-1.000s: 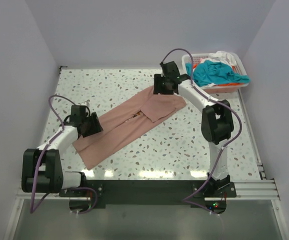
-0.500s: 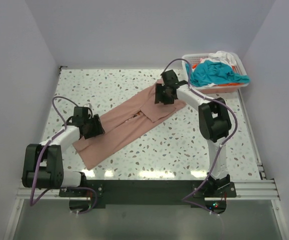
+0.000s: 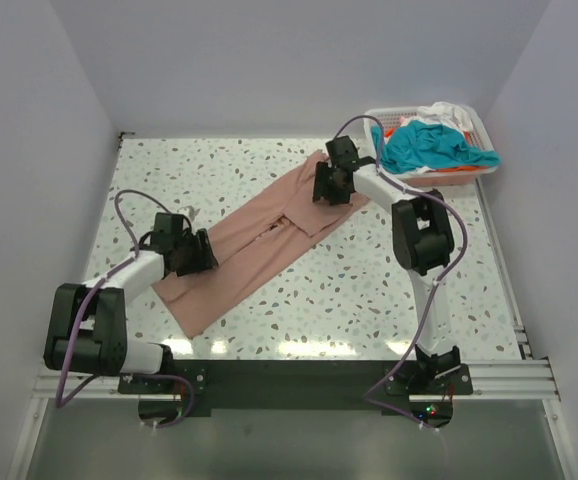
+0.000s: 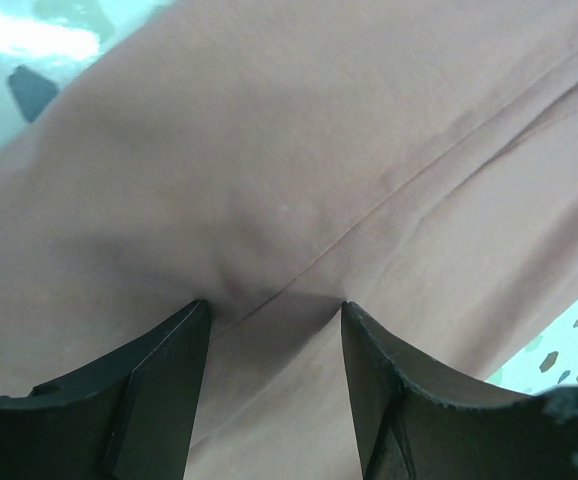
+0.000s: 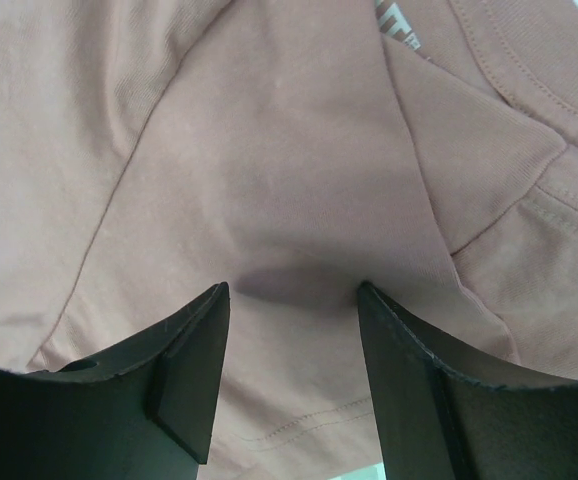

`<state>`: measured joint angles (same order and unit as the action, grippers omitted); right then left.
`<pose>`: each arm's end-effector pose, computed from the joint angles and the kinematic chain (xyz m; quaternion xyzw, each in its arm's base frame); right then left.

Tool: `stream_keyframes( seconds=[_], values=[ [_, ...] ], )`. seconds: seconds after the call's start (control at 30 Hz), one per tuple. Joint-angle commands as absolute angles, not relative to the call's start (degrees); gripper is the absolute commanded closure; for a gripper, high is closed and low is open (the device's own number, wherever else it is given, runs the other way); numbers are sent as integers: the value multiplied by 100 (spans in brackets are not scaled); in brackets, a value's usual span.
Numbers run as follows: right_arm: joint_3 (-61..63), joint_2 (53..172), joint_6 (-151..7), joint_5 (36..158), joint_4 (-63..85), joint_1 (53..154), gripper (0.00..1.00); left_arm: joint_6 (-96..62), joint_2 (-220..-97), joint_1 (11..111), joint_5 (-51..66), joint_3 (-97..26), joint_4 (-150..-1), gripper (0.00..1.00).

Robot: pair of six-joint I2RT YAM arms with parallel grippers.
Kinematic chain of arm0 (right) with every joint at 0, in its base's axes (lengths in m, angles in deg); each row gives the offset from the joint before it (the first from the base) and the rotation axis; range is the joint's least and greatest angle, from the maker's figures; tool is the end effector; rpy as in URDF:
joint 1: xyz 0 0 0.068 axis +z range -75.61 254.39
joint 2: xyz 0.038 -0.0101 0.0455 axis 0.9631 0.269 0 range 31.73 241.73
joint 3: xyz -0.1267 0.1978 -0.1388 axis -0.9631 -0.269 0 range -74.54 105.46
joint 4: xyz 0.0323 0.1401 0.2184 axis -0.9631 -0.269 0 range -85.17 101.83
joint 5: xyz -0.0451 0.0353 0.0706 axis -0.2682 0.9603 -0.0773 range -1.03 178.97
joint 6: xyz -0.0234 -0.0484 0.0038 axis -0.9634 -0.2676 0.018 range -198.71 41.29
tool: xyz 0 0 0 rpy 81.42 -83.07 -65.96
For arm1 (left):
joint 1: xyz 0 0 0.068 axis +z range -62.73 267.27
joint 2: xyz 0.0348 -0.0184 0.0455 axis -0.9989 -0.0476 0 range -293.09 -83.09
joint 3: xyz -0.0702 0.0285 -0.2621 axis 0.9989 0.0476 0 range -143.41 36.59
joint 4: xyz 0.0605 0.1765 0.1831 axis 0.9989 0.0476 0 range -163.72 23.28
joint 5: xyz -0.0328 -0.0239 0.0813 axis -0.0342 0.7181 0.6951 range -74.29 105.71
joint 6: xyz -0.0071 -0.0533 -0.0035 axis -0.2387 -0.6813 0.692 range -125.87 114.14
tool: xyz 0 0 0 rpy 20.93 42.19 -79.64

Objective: Fold and stack the t-shirts
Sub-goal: Fold the tshirt

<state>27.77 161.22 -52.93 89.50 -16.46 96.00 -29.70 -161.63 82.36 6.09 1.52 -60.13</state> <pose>0.4605 0.1827 0.1685 0.0334 0.9544 0.1233 0.2699 0.2446 -0.0269 0.1558 -0.1336 0.9465 -0.1480 0.2537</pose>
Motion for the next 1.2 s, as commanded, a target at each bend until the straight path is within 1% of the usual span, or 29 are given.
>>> stream_keyframes(
  seconds=[0.0, 0.17, 0.37, 0.57, 0.83, 0.97, 1.17],
  values=[
    [3232, 16734, -5279, 8624, -1910, 9444, 42, -2793, -16587, 8024, 157, 171, -5649, 40],
    [3927, 17269, -5340, 8510, -2156, 9303, 42, -2775, -16895, 7849, -133, 4, -5623, 40],
    [5148, 17876, -5410, 8510, -2508, 9171, 42, -2617, -17360, 7488, -423, -225, -5605, 41],
    [5817, 18298, -5498, 8492, -2614, 9118, 41, -2520, -17695, 7172, -608, -305, -5579, 41],
    [6029, 18483, -5481, 8606, -2500, 9118, 40, -2511, -17968, 6557, -986, -261, -5675, 41],
    [6046, 18475, -5437, 8747, -2333, 9127, 36, -2616, -17924, 6346, -1030, -252, -5667, 41],
    [6020, 18404, -5393, 8782, -2280, 9153, 36, -2915, -17643, 6213, -496, -296, -5184, 40]
  ],
)
